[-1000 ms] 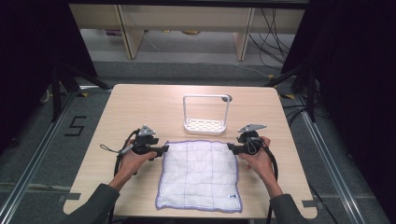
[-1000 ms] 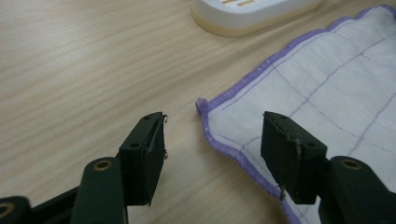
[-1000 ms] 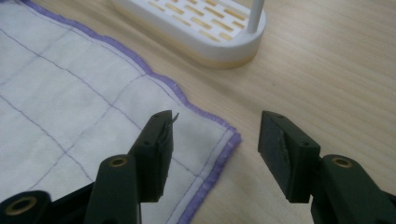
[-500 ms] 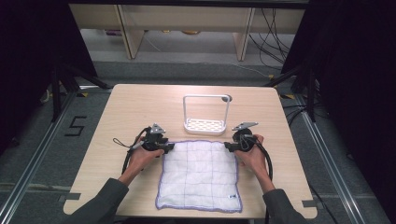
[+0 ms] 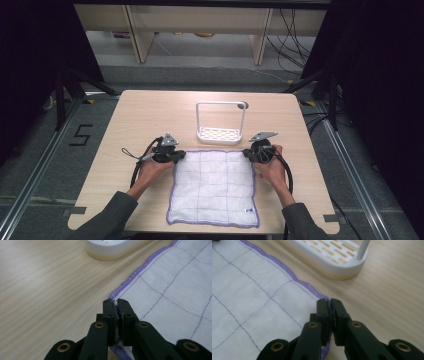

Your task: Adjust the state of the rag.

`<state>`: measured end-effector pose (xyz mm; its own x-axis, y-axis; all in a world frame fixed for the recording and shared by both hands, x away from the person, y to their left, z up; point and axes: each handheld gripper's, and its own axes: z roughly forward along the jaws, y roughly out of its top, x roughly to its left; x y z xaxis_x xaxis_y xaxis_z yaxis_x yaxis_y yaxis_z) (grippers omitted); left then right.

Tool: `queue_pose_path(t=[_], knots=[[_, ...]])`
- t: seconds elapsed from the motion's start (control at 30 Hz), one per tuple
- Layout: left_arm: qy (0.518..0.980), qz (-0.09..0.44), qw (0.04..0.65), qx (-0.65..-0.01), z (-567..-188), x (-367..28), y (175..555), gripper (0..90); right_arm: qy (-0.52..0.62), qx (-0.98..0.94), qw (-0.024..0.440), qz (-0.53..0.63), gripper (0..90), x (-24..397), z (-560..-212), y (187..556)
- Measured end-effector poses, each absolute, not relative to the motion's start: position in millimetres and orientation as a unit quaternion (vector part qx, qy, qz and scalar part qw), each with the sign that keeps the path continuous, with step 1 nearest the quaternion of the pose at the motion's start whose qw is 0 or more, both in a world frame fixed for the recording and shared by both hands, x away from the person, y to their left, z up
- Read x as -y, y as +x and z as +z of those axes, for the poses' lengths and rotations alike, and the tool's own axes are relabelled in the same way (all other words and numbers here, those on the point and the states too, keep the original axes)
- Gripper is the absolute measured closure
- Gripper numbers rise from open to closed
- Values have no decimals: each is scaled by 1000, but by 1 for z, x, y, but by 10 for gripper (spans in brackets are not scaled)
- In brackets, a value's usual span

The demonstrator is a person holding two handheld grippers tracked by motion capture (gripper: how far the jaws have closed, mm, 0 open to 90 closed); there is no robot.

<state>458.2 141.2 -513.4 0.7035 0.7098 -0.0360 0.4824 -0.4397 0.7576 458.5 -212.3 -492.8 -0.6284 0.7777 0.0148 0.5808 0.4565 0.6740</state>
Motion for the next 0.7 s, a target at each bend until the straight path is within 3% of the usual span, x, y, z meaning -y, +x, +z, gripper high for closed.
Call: queue_pose_path(t=[0.47, 0.7], knots=[[798, 154, 468, -347, -486, -152, 458, 851, 385, -820, 173, 386, 866, 225, -458, 452], [798, 158, 491, -311, -461, -157, 428, 852, 355, -822, 183, 407, 866, 226, -432, 420]])
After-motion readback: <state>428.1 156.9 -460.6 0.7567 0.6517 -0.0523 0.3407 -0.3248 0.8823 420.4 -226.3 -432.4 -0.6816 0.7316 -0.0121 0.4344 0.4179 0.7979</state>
